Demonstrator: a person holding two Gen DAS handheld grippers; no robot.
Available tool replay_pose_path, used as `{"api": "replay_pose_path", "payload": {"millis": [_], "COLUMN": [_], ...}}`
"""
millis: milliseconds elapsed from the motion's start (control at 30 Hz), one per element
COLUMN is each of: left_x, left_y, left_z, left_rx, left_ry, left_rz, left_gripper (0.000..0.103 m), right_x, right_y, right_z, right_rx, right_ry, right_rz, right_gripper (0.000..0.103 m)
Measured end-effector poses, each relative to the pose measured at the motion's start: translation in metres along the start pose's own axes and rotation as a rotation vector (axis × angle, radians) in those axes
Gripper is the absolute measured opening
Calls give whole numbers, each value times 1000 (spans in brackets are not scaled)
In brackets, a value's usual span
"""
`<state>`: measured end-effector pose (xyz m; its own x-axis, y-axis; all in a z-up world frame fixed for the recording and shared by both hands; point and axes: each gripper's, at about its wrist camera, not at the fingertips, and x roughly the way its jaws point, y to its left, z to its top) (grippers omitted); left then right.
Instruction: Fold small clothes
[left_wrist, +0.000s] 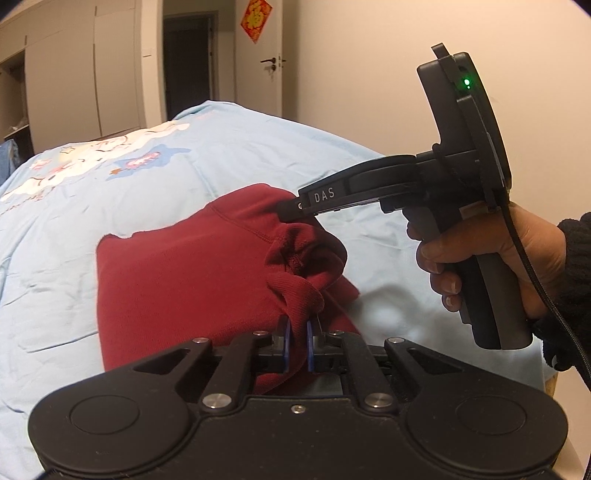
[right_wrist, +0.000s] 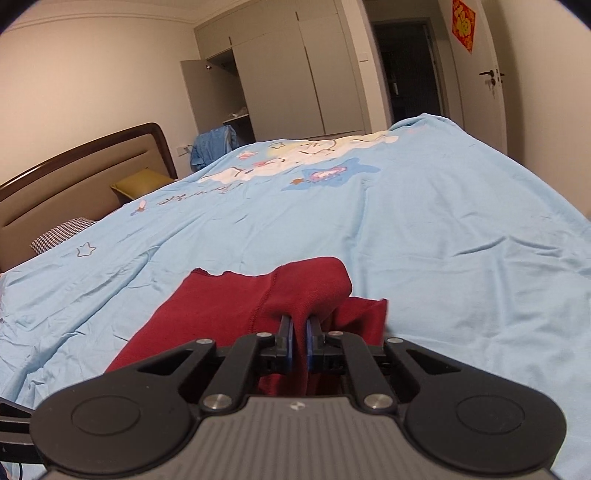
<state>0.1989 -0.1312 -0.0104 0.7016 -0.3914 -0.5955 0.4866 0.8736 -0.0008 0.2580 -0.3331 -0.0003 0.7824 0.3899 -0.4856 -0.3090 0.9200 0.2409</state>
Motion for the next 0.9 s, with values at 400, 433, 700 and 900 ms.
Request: {"api": "replay_pose_path", "payload": {"millis": [400, 433, 700, 900], "left_x": [20, 20, 10, -6], "left_y": [3, 3, 6, 21], "left_z": [1, 2, -4, -7], "left_rx": [-8, -13, -48, -108], "left_ry": [62, 64, 46, 23], "left_rz": [-21, -24, -69, -50], "left_gripper": [13, 14, 40, 65], "right_x": [4, 5, 3, -7], "right_y": [-24, -24, -27, -27], "right_z": [-21, -22, -27, -27], "right_rx": [40, 40, 54, 61], "right_ry": [57, 59, 70, 56], "right_rz": [-43, -43, -52, -78], "right_gripper": [9, 10, 31, 67]}}
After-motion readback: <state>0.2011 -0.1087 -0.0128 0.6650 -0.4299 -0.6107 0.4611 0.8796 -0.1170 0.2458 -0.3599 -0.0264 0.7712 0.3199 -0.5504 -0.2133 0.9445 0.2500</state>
